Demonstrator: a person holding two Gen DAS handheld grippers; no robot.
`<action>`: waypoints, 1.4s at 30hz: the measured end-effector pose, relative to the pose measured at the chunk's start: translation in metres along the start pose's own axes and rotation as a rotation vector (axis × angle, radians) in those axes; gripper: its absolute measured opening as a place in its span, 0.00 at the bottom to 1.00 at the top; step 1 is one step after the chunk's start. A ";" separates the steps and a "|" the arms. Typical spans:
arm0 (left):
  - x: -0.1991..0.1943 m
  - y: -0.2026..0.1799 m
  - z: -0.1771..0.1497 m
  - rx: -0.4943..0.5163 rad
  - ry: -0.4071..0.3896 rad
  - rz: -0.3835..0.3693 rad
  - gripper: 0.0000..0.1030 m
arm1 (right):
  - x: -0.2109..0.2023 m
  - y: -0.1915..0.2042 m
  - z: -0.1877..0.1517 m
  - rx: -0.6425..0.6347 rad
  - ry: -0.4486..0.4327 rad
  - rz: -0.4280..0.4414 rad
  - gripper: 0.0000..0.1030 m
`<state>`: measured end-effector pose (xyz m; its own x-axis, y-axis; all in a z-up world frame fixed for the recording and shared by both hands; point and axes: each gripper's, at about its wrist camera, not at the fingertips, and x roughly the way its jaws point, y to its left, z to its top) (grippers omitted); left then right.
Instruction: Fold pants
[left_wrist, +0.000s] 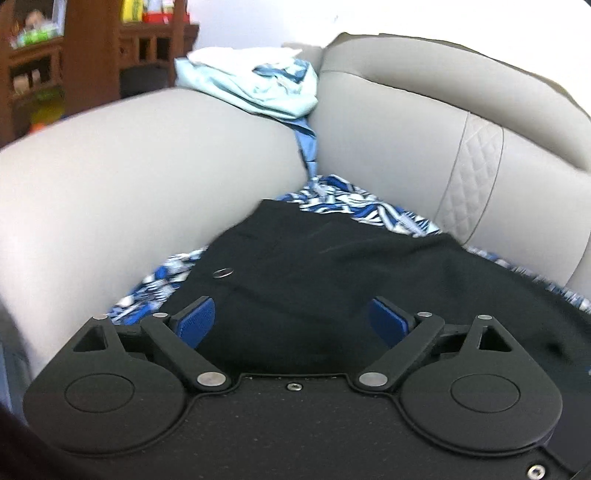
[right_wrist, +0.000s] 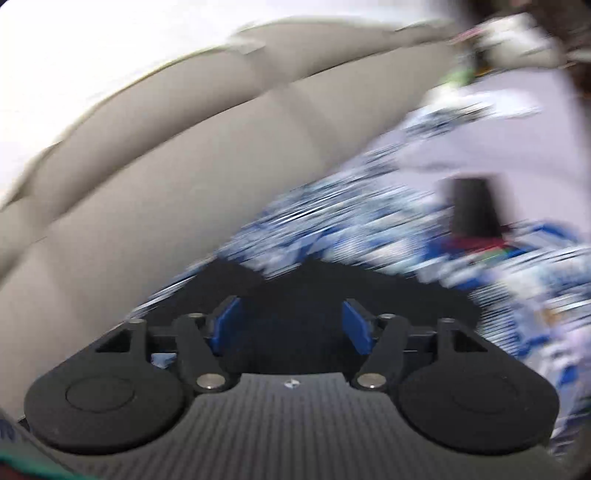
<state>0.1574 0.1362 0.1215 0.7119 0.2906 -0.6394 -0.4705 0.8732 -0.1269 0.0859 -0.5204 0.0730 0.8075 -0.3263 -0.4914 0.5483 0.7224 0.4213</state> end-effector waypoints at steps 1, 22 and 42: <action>0.006 -0.005 0.011 -0.019 0.023 -0.024 0.89 | 0.004 0.011 -0.004 -0.013 0.033 0.066 0.76; 0.238 -0.196 0.065 0.078 0.254 0.008 0.94 | 0.024 0.178 -0.097 -0.462 0.233 0.371 0.82; 0.055 -0.120 -0.023 0.162 -0.049 -0.202 0.04 | 0.018 0.168 -0.109 -0.226 0.414 0.619 0.82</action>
<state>0.2409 0.0384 0.0844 0.8091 0.1196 -0.5753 -0.2297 0.9655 -0.1224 0.1685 -0.3386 0.0517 0.7806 0.3993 -0.4809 -0.0692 0.8198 0.5684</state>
